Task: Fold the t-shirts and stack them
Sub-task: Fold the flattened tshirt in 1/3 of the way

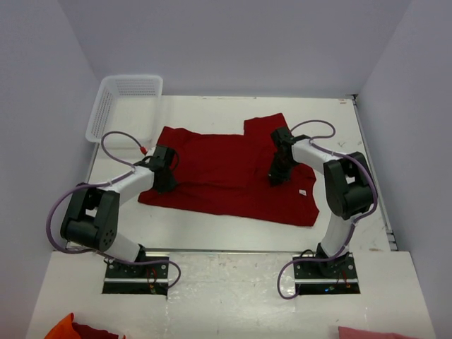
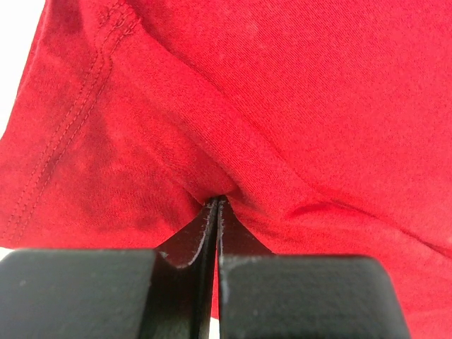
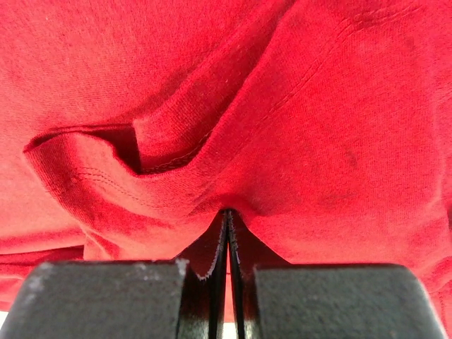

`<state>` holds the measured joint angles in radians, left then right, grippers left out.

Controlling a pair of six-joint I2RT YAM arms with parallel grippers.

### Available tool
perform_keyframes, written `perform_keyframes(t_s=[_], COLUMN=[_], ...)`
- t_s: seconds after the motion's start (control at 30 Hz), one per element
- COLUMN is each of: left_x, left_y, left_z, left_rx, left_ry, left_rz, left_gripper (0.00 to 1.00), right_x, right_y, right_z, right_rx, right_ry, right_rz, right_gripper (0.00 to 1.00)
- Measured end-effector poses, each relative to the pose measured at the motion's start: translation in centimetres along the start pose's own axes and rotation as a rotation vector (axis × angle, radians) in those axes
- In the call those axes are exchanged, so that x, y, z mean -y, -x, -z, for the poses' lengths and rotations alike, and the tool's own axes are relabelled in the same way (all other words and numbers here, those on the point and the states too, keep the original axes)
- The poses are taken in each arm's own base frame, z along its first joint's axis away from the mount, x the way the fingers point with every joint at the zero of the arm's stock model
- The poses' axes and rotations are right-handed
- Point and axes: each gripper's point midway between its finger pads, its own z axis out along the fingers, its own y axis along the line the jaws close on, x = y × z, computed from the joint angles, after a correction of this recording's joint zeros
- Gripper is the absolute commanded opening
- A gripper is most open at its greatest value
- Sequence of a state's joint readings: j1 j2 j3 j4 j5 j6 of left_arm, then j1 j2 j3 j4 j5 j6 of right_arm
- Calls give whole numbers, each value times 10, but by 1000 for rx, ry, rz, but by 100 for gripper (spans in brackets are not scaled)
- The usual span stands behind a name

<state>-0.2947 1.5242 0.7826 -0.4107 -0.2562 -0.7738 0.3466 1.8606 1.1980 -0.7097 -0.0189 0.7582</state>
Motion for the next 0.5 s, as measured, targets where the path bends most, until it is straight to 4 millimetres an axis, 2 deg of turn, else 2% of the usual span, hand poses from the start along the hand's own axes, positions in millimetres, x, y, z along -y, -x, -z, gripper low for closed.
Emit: perform_keyframes(t_s=[0.13,0.23,0.3,0.33,0.37,0.4,0.43,0.5], left_x=[-6,0,9,14,19,23,27,35], left_y=[-7,-7,-4,-2,2,7,15,33], left_z=[11,29,41,47,53,58,63,71], left_rx=[-5,32,69,85,101,119,141,183], left_ry=[5,-19,-40,-51,-61,-67,-69,-72], left_rz=[-14,-41,-61,-67,-71,-72,-67,-58], left_gripper=[0,2,10,13,17,24,26,31], right_x=[-3,-12,-21,-27,-33,-38,-43,-50], right_y=[4,12,20,26,35,43,52,70], right_z=[12,47,76,94,111,125,139,159], right_rx=[52,140,208,250,297,338,383,449], right_ry=[39,115,172,202,227,244,255,253], right_rz=[51,92,116,134,148,159,182,203], right_gripper=[0,7,20,33,60,71,77,77])
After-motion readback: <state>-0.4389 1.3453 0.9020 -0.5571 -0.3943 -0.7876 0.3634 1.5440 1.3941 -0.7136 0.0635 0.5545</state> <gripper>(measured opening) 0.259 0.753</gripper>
